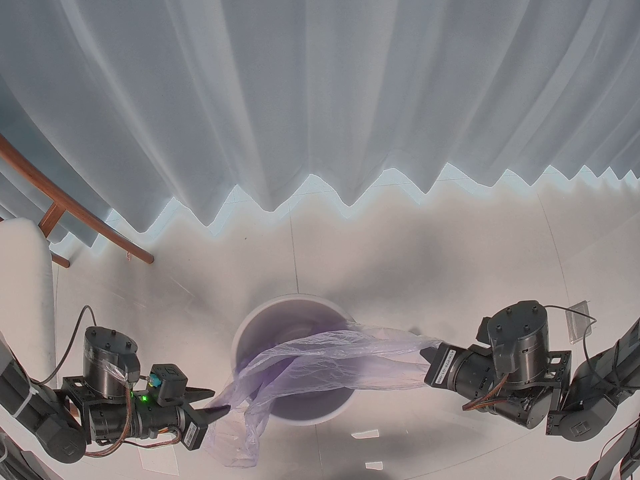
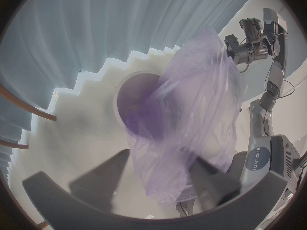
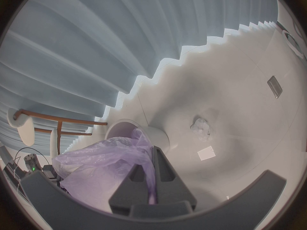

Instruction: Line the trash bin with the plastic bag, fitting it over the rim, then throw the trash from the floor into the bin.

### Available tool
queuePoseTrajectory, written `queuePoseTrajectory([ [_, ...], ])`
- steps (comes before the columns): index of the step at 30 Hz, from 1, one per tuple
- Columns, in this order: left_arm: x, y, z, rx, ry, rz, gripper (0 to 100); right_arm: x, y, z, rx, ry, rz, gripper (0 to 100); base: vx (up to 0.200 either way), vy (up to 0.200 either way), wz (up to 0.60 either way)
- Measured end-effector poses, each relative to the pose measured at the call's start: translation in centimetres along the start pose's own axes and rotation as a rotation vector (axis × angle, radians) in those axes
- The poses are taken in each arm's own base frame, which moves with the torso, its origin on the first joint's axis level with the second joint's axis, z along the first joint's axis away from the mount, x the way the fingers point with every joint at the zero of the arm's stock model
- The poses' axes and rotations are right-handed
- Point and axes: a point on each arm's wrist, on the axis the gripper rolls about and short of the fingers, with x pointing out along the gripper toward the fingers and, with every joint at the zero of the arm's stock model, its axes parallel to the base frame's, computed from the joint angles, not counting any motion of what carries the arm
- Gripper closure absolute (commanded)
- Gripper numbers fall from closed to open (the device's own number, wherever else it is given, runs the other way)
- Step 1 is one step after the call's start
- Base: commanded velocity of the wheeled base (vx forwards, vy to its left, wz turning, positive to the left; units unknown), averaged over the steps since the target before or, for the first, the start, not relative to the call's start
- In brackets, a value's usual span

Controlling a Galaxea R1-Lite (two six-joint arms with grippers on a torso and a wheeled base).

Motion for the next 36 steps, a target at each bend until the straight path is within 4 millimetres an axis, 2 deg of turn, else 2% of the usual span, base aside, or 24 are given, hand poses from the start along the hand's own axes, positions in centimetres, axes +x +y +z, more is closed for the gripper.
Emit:
queuePoseTrajectory([
  [8, 0.4, 0.7, 0.0, -0.097, -0.125, -0.034, 100, -0.8, -0.5, -0.1, -0.002, 0.003, -0.003, 100, 0.0, 0.0, 0.0],
  [16, 0.3, 1.3, -1.3, -0.183, -0.122, -0.016, 100, -1.6, -1.2, -0.4, -0.001, 0.01, -0.009, 100, 0.0, 0.0, 0.0],
  [22, 0.3, 1.6, -0.9, -0.274, -0.175, -0.002, 100, -1.6, 0.0, 0.7, 0.098, -0.05, 0.086, 100, 0.0, 0.0, 0.0],
  [29, 0.3, 1.9, 0.9, -0.479, -0.341, 0.005, 100, -1.4, 1.9, 1.6, 0.224, -0.058, 0.154, 100, 0.0, 0.0, 0.0],
  [36, 1.5, 0.0, 1.9, -0.576, -0.359, -0.044, 100, -0.4, 2.7, 1.5, 0.236, -0.033, 0.159, 100, 0.0, 0.0, 0.0],
])
